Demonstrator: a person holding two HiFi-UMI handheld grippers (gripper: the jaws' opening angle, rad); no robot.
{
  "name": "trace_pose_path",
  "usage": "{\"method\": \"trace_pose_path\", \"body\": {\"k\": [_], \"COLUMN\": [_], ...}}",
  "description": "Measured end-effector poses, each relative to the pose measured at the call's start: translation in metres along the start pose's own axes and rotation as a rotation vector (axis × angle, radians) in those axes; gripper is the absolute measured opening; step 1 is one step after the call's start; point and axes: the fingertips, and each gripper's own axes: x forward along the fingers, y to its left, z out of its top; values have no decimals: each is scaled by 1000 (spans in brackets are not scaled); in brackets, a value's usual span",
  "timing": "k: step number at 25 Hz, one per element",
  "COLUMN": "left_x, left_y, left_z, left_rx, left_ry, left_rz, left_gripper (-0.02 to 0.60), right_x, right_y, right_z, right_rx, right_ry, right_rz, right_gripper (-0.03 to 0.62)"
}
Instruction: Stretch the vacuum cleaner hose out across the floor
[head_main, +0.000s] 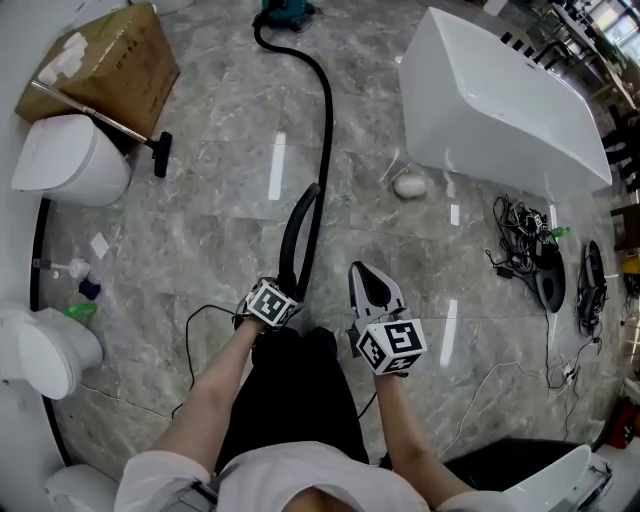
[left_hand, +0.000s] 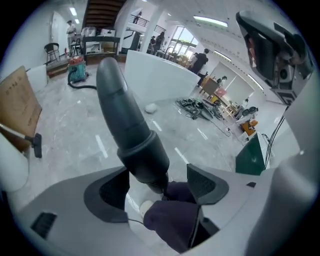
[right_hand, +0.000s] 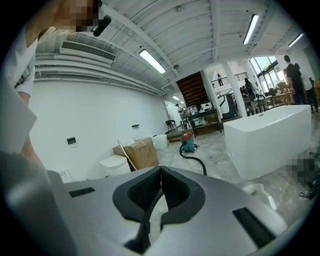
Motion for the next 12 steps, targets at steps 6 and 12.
{"method": "trace_pose_path", "body": {"k": [6,12], "left_x": [7,-19], "left_y": [49,68], "left_z": [-60,-66], "left_rx": [-190,-199], "left_ry": [-8,-58], "left_rz": [102,169], "left_gripper": [345,345], "right_x": [9,16], "right_y": [-1,8], "right_z": [-18,-21], "right_rx": [-5,6], "right_ry": [13,37], "right_rz": [20,40], "right_gripper": [14,14]}}
